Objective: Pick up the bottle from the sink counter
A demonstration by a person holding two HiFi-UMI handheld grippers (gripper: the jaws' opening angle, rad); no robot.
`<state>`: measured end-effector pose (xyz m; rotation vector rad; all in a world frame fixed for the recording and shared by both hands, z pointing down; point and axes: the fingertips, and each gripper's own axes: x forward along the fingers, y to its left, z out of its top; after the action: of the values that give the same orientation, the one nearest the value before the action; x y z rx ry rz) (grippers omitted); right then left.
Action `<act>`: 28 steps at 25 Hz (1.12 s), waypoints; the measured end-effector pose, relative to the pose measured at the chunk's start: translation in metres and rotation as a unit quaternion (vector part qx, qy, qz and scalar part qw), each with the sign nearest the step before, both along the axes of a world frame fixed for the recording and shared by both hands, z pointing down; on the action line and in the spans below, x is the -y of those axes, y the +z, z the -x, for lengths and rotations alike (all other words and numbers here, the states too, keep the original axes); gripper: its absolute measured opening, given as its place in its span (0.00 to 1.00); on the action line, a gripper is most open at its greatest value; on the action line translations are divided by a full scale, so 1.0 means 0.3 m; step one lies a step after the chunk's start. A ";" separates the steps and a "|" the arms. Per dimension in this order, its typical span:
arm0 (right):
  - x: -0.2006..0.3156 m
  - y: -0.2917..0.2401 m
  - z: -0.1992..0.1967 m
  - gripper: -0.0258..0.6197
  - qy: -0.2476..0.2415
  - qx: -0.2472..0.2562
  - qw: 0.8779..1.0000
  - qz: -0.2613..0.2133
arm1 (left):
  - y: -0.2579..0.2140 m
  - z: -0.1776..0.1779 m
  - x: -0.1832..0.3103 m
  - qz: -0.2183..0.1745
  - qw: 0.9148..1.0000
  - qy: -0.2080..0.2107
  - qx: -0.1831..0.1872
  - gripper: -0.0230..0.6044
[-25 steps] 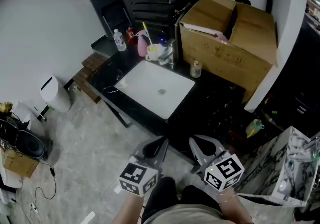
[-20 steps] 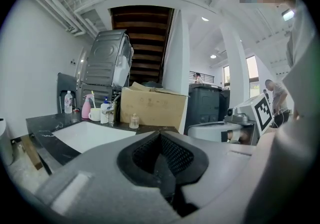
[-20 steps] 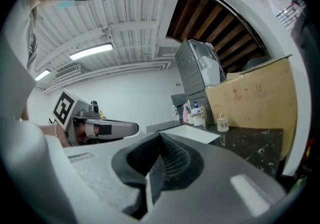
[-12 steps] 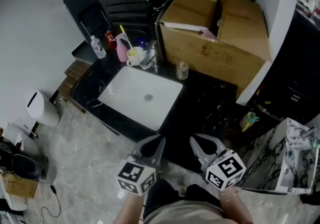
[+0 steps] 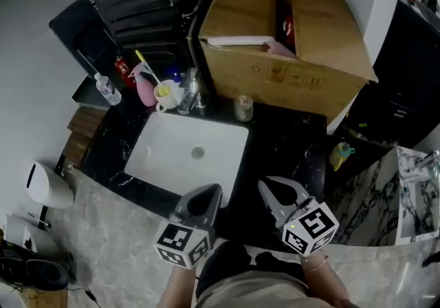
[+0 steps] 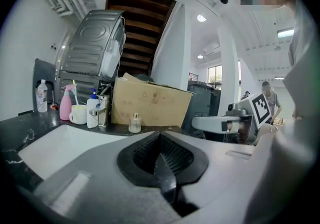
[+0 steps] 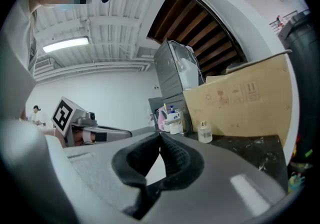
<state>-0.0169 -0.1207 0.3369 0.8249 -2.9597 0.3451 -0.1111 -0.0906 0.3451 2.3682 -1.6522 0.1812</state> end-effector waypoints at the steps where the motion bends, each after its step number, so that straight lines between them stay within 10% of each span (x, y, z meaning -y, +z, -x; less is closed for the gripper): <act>1: 0.021 -0.004 0.022 0.04 0.006 -0.002 1.000 -0.002 | 0.001 0.027 0.025 0.000 1.000 0.003 -0.002 0.04; 28: 0.302 0.059 0.263 0.04 0.158 -0.042 0.986 0.023 | 0.082 0.214 0.385 0.029 0.983 0.177 -0.035 0.04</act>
<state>-0.0959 -0.2112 0.3545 1.2715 -2.7302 0.3810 -0.1753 -0.2060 0.3695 2.5720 -1.1667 0.2028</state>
